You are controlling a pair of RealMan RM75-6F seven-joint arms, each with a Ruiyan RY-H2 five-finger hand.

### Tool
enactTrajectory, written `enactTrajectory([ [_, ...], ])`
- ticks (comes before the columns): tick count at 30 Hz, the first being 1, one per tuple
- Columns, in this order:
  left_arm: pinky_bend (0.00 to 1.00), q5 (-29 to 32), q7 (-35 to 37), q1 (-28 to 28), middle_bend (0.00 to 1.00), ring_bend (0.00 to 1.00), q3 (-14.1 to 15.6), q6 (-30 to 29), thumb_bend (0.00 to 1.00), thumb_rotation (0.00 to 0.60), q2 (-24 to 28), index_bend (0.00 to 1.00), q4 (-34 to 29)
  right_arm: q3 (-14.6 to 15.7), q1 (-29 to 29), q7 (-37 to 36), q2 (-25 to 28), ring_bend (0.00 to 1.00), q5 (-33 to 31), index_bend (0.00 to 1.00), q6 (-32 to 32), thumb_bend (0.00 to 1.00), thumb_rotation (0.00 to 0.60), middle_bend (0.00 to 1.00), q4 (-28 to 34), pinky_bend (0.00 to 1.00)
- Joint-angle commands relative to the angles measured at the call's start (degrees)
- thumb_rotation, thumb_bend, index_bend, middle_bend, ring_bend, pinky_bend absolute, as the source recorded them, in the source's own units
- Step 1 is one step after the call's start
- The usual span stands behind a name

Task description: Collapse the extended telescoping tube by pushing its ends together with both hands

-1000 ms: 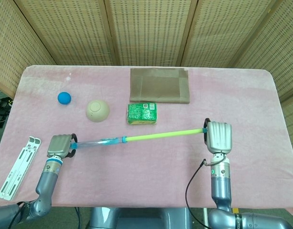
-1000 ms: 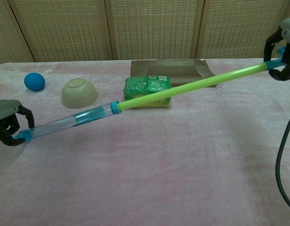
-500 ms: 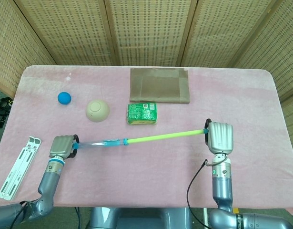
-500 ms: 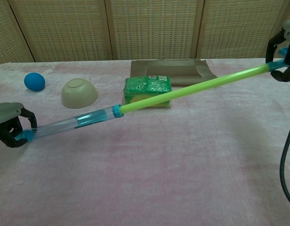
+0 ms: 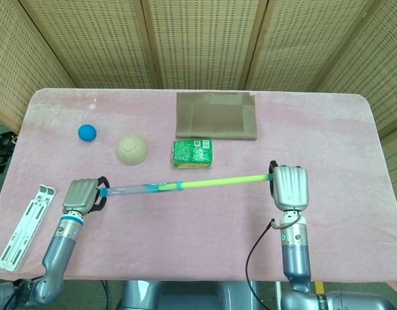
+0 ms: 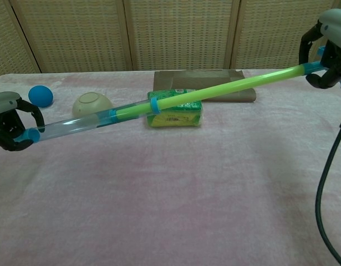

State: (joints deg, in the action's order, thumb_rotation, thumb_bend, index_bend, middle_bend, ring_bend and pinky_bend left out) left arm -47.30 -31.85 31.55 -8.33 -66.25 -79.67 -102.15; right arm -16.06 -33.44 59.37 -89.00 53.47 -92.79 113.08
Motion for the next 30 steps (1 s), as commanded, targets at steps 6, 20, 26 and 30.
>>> enactTrajectory([
  [6,0.78,-1.7,0.2,0.4,0.87,0.82,-0.7,-1.8,0.48,0.600,1.9,0.44,-5.3,2.7,-0.5,1.8,-2.3,1.00,2.4,0.83,-0.5,0.65,0.600,1.00,0.0,0.69],
  [20,0.78,-0.6,-4.1,2.6,0.87,0.82,-1.6,-5.1,0.48,0.600,1.6,0.44,-11.3,6.0,-1.0,1.8,-7.7,1.00,4.8,0.83,1.7,0.65,0.600,1.00,-3.2,0.69],
  [26,0.78,-0.2,-4.9,3.0,0.87,0.82,-1.2,-5.6,0.48,0.600,0.9,0.44,-11.8,7.0,-1.2,1.9,-9.2,1.00,5.7,0.83,2.5,0.65,0.600,1.00,-4.1,0.69],
  [30,0.78,0.1,-5.1,3.1,0.87,0.82,-1.0,-5.9,0.48,0.600,0.6,0.44,-11.9,7.2,-1.2,2.0,-9.9,1.00,6.0,0.83,2.7,0.65,0.600,1.00,-4.6,0.69],
])
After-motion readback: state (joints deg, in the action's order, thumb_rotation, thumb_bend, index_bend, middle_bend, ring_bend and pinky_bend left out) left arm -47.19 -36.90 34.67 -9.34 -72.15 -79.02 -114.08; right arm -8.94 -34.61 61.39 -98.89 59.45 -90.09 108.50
